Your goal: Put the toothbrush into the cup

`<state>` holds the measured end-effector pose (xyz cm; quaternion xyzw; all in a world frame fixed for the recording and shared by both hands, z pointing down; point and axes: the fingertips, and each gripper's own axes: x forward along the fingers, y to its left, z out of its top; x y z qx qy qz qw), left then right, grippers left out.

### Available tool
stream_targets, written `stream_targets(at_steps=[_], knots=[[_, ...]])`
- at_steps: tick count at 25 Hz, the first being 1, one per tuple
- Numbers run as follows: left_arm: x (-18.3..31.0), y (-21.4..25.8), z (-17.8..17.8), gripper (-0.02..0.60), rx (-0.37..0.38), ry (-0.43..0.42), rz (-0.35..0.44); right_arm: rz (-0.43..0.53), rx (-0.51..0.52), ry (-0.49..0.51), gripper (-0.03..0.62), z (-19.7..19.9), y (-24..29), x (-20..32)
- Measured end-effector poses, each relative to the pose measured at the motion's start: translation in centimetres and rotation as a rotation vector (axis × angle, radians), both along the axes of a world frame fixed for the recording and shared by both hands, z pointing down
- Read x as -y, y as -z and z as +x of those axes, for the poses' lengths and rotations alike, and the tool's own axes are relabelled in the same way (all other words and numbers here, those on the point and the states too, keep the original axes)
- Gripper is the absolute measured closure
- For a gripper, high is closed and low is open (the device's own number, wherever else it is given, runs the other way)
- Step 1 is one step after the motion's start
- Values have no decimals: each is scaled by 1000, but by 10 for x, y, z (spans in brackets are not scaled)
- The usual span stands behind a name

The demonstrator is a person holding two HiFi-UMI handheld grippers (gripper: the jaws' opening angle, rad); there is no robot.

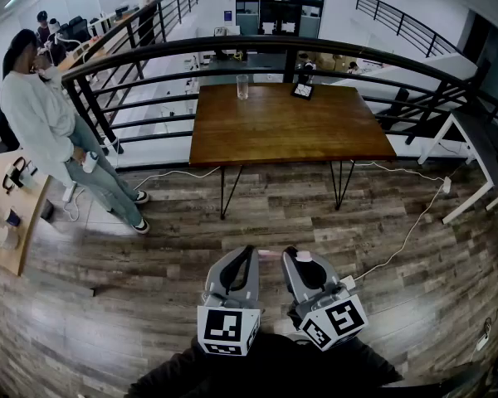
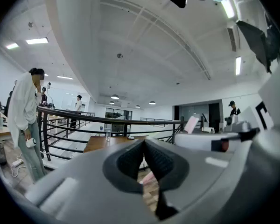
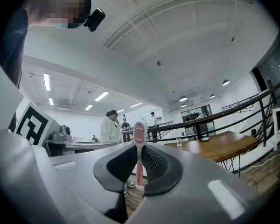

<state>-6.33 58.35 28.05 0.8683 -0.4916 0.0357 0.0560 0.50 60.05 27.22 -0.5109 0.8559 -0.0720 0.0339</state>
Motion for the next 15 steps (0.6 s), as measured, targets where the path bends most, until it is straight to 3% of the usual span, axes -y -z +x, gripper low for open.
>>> stream_targets(at_steps=[8, 15], knots=[[42, -5, 2, 574, -16, -26, 2, 19, -17, -18, 566, -4, 3, 39], [71, -18, 21, 574, 18, -43, -35, -12, 6, -33, 566, 13, -9, 71]])
